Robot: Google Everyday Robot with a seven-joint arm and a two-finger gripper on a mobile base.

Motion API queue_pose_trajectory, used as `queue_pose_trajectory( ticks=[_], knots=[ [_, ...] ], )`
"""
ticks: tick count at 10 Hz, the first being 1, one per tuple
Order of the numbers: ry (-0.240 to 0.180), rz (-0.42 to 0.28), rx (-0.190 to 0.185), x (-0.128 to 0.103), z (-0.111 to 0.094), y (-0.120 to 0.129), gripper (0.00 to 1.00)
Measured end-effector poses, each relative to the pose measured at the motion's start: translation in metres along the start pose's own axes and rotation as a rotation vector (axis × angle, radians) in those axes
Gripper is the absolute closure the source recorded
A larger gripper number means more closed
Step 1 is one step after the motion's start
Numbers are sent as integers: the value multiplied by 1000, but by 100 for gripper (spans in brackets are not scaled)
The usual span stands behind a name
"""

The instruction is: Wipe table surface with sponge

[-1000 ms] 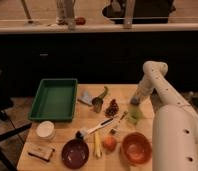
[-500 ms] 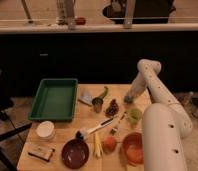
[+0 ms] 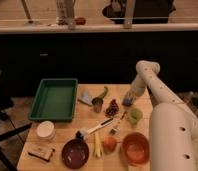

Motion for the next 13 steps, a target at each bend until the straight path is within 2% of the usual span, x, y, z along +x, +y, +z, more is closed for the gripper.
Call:
queue_pose_trajectory(
  ticks=[3, 6, 9, 11, 13],
  knots=[
    [32, 53, -24, 10, -7, 21, 100],
    [80, 104, -64, 26, -10, 27, 100],
    [103, 114, -68, 36, -9, 18, 100],
    [101, 94, -65, 37, -7, 7, 100],
    [92, 53, -53, 27, -4, -10, 100]
  ],
)
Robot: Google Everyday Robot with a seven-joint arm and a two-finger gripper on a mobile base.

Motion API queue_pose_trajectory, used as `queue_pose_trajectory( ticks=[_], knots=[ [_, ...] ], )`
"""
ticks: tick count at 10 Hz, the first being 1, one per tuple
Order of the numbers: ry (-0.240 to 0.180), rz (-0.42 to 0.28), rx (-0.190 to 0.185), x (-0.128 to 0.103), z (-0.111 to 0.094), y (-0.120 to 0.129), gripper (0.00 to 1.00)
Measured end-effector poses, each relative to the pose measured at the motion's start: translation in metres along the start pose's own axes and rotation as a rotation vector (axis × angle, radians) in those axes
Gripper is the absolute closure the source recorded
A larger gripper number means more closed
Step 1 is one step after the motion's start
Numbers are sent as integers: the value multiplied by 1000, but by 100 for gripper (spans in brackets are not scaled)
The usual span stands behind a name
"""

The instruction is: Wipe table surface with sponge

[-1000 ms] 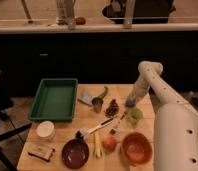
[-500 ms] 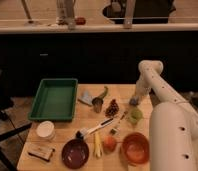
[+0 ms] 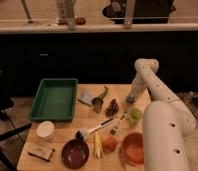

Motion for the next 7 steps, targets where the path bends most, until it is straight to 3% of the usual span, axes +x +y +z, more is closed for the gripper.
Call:
queue_pose_trajectory(
  ticks=[4, 7],
  knots=[
    [-47, -69, -6, -29, 3, -12, 100],
    [-47, -30, -14, -34, -6, 9, 100]
  ],
)
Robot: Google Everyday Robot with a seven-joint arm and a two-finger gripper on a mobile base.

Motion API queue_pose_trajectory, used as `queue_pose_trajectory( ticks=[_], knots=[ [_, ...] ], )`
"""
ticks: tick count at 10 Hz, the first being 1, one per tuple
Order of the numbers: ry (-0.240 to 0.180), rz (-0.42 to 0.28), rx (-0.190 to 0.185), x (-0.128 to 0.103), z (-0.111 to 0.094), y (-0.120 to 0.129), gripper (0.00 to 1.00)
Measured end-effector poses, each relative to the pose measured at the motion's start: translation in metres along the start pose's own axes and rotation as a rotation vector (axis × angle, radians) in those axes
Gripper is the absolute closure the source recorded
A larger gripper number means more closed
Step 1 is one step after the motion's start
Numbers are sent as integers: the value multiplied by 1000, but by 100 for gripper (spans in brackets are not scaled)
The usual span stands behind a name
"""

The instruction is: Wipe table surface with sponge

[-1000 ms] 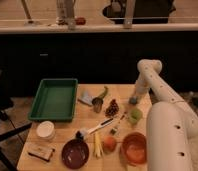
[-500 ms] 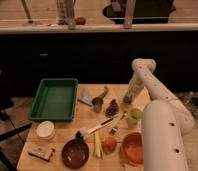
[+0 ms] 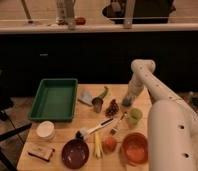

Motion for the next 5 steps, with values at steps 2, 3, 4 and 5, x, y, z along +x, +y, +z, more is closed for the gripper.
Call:
queue_pose_trajectory(
  ticks=[2, 3, 4, 5],
  knots=[
    [10, 29, -5, 0, -4, 11, 100],
    [13, 41, -8, 3, -5, 15, 100],
    [18, 59, -13, 8, -6, 19, 100],
    [22, 82, -23, 18, -4, 24, 100]
  ],
)
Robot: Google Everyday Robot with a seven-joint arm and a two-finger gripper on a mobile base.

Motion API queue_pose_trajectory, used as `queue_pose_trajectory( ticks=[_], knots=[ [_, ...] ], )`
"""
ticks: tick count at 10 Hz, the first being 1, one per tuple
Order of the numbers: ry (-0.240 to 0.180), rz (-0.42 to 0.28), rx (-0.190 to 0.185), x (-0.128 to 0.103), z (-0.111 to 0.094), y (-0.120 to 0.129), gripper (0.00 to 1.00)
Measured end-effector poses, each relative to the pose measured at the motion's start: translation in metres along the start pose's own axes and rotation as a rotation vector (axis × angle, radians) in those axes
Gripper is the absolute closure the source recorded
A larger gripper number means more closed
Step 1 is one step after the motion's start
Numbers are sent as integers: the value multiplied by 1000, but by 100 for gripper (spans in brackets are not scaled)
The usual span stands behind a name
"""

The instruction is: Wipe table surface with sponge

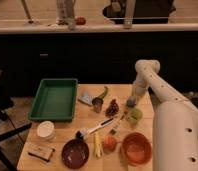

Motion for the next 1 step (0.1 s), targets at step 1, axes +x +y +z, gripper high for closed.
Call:
queue_pose_trajectory(
  ticks=[1],
  knots=[
    [3, 13, -6, 6, 2, -1, 100]
  ],
)
